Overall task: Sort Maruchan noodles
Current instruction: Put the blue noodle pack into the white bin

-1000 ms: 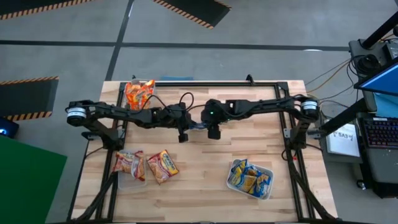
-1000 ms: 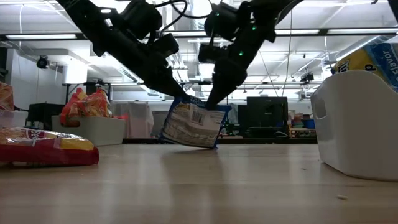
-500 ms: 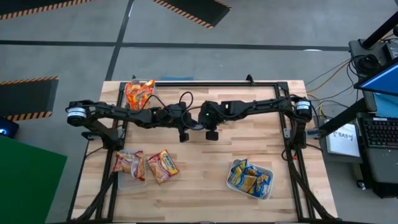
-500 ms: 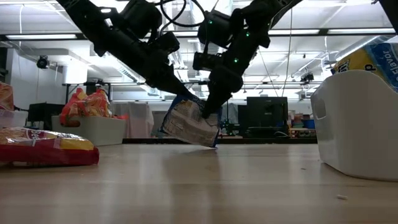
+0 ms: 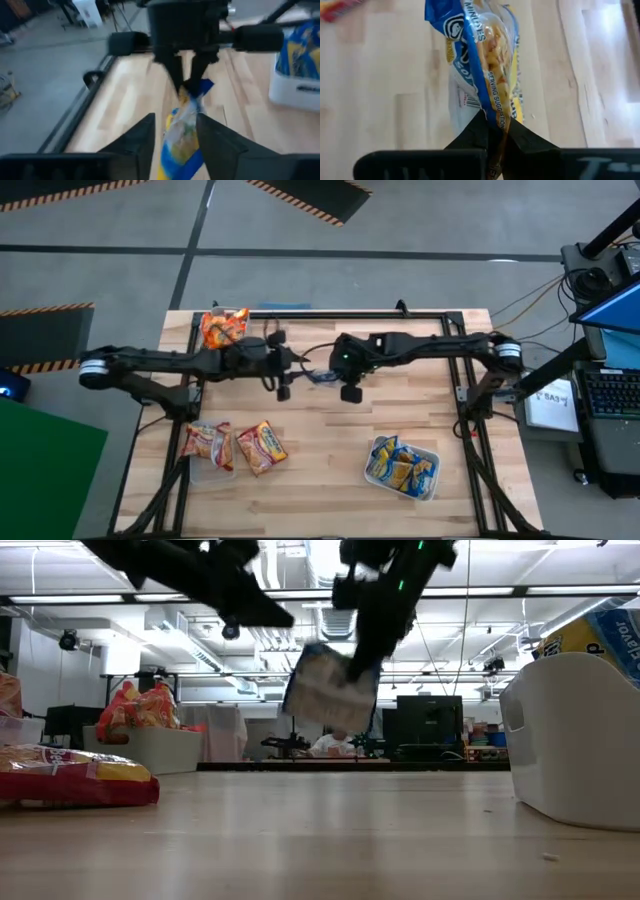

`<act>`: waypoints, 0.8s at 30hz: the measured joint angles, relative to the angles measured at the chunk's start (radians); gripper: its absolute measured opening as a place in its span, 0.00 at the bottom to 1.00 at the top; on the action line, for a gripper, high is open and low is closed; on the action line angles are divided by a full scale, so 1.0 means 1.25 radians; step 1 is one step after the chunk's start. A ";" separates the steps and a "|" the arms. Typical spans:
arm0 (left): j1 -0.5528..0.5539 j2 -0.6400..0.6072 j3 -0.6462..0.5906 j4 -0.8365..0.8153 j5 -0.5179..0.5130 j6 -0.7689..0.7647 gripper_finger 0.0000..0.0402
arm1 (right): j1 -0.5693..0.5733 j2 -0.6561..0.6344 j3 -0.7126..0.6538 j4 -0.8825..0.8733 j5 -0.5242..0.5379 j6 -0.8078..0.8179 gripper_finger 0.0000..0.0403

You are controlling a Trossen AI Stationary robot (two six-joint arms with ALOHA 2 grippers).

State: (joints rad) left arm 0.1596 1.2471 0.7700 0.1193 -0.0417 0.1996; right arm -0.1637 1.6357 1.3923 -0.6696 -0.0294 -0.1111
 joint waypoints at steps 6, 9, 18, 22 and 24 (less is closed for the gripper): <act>-0.003 -0.106 -0.008 -0.017 0.001 -0.023 0.40 | 0.043 -0.081 0.139 -0.253 -0.048 0.153 0.02; -0.007 -0.127 -0.025 0.000 0.001 -0.046 0.40 | 0.074 -0.111 0.200 -0.370 -0.129 0.314 0.02; -0.010 -0.131 -0.065 0.058 0.001 -0.074 0.39 | 0.260 -0.203 0.205 -0.447 -0.255 0.678 0.02; -0.010 -0.128 -0.070 0.058 0.001 -0.090 0.39 | 0.372 -0.215 0.163 -0.429 -0.260 0.796 0.02; -0.011 -0.128 -0.072 0.058 0.001 -0.090 0.39 | 0.419 -0.211 0.139 -0.409 -0.258 0.846 0.02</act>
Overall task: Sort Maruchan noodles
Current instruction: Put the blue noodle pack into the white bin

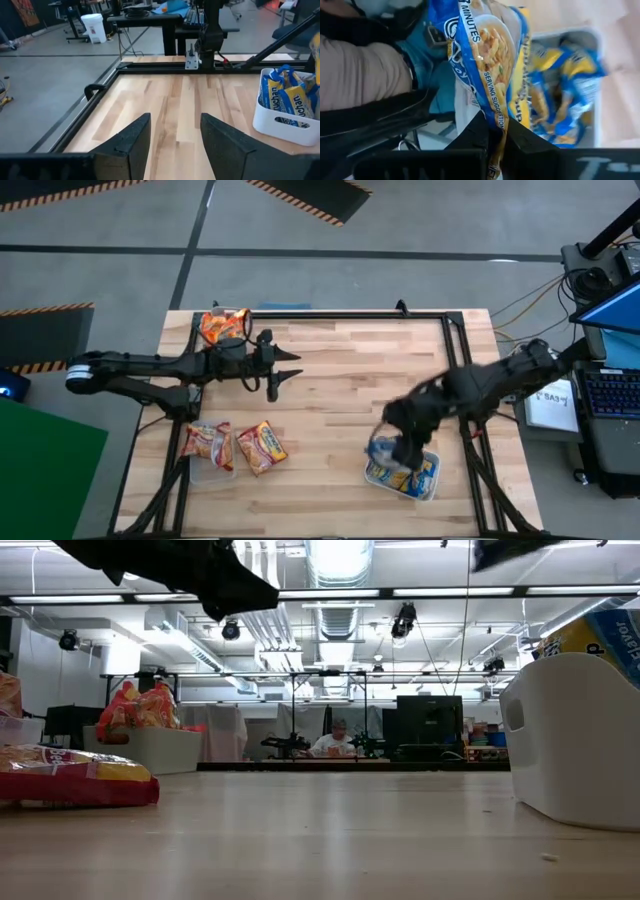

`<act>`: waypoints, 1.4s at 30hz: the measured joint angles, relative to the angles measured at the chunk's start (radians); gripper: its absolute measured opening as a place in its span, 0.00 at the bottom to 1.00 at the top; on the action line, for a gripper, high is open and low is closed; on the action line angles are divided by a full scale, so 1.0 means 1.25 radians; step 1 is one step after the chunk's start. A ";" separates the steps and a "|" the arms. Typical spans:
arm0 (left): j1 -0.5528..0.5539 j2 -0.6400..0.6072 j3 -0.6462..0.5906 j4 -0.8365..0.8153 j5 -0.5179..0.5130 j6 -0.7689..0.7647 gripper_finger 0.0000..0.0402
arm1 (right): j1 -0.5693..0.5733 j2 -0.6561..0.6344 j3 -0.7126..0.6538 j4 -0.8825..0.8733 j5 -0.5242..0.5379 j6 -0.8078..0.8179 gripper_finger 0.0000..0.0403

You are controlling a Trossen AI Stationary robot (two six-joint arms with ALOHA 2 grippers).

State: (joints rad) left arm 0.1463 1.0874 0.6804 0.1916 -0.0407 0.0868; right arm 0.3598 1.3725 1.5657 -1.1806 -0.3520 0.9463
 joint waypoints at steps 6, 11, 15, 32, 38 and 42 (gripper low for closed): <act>-0.001 -0.002 0.000 0.000 0.000 -0.022 0.39 | 0.073 0.015 -0.111 0.174 0.017 0.081 0.02; -0.010 -0.001 0.000 -0.013 -0.001 -0.043 0.39 | 0.088 0.003 -0.223 0.289 0.018 0.121 0.02; -0.041 -0.001 0.000 -0.006 -0.001 -0.044 0.39 | 0.106 -0.013 -0.284 0.297 0.017 0.158 0.02; -0.141 -0.004 0.000 0.044 -0.002 -0.035 0.39 | 0.121 -0.019 -0.403 0.324 0.094 0.175 0.12; -0.141 -0.008 0.000 0.044 -0.002 -0.035 0.39 | 0.121 -0.019 -0.378 0.298 0.094 0.178 0.28; -0.141 -0.011 0.000 0.044 -0.002 -0.035 0.39 | 0.121 -0.019 -0.332 0.205 0.100 0.179 0.35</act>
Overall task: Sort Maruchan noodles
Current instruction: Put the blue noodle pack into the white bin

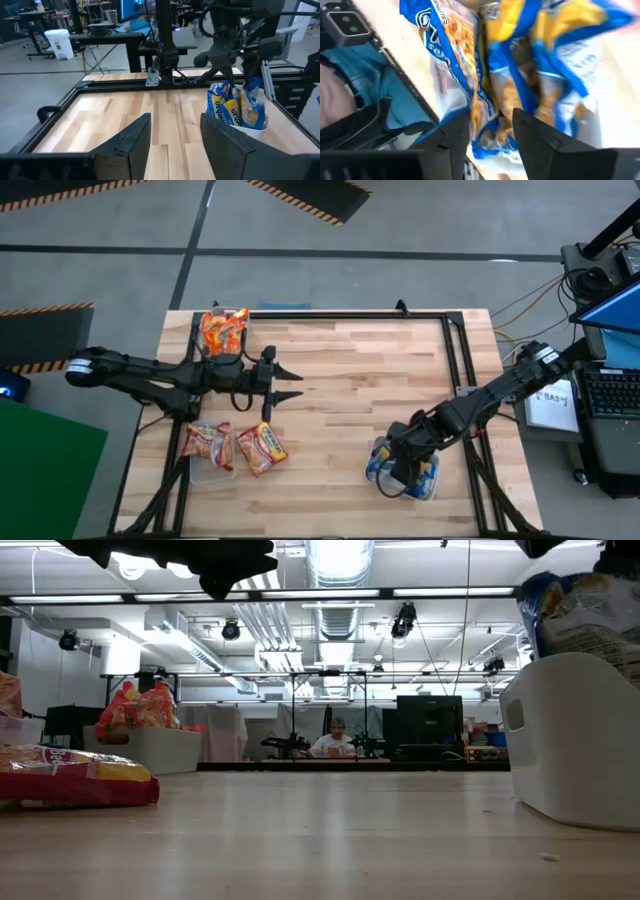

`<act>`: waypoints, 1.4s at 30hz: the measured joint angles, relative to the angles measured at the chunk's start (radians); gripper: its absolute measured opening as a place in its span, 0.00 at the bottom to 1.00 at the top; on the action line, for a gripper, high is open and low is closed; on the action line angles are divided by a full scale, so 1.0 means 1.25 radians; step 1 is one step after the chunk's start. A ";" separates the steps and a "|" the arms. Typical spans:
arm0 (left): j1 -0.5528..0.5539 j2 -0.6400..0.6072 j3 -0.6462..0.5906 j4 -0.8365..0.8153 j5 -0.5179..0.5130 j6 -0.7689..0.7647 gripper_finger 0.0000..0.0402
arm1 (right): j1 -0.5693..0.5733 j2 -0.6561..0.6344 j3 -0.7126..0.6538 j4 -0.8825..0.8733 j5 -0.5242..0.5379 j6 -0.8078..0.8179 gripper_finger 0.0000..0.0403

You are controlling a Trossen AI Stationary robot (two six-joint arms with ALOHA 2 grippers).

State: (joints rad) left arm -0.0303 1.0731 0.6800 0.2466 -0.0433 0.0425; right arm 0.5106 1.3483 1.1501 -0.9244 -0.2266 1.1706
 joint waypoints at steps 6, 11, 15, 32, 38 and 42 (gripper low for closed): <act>0.000 -0.003 0.000 0.000 0.000 -0.001 0.39 | 0.000 0.000 0.065 -0.072 0.096 -0.016 0.32; 0.000 -0.010 0.000 -0.001 0.000 -0.002 0.39 | 0.000 0.002 0.095 -0.069 0.170 -0.064 0.21; -0.001 -0.020 0.000 -0.002 0.000 -0.003 0.39 | -0.001 0.002 0.081 -0.007 0.206 -0.112 0.11; -0.002 -0.069 0.000 -0.039 0.000 -0.015 0.39 | 0.005 0.146 0.004 0.123 0.096 -0.166 0.02; -0.002 -0.069 0.000 -0.050 0.000 -0.024 0.39 | 0.005 0.151 0.005 0.112 0.078 -0.181 0.02; -0.002 -0.064 0.000 -0.075 0.000 -0.043 0.39 | 0.005 0.126 0.020 0.092 0.076 -0.180 0.02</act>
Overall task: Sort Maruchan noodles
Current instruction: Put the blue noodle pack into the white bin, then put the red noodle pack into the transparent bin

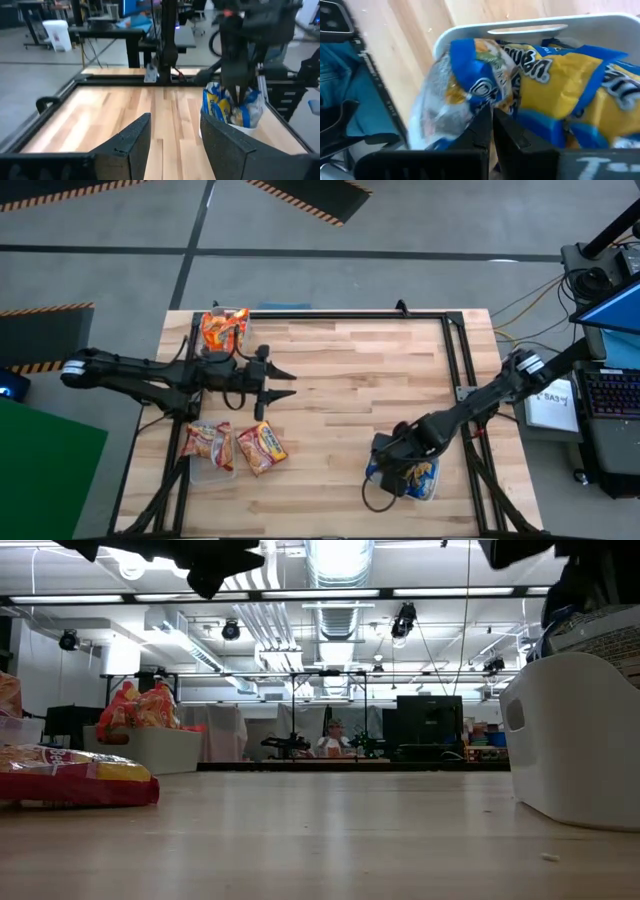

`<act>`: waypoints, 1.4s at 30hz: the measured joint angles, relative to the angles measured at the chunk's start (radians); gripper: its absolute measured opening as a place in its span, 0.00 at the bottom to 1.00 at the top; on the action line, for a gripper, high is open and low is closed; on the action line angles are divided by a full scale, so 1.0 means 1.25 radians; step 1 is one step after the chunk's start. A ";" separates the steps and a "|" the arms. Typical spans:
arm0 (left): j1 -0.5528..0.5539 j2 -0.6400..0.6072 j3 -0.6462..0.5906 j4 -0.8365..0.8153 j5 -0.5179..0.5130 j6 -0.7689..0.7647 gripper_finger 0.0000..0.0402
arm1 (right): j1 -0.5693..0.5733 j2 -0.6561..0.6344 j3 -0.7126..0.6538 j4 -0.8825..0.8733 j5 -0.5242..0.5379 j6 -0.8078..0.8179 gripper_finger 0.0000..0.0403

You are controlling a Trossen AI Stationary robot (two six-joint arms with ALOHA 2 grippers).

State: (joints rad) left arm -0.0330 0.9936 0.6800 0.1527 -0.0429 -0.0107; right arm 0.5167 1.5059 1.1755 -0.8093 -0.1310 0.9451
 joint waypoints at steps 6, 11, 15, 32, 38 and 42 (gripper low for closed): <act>-0.001 0.021 0.000 -0.081 0.000 -0.077 0.39 | 0.000 -0.033 0.026 -0.042 0.036 -0.035 0.02; -0.025 0.072 0.000 -0.154 0.000 -0.163 0.39 | -0.007 -0.063 0.027 -0.039 0.104 -0.135 0.02; -0.058 0.126 0.018 -0.277 0.000 -0.267 0.39 | -0.021 -0.079 0.027 -0.038 0.151 -0.239 0.02; -0.230 0.582 0.300 -0.916 -0.021 -0.530 0.37 | -0.067 -0.115 0.027 0.031 0.294 -0.539 0.02; -0.232 0.616 0.305 -0.885 -0.101 -0.552 0.37 | -0.067 -0.115 0.027 0.036 0.294 -0.541 0.02; -0.229 0.617 0.338 -0.838 -0.284 -0.563 0.37 | -0.067 -0.115 0.027 0.037 0.295 -0.538 0.02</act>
State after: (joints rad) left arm -0.3190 1.7643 1.1027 -0.8950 -0.3982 -0.7142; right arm 0.4335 1.3621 1.2087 -0.7627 0.2374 0.2726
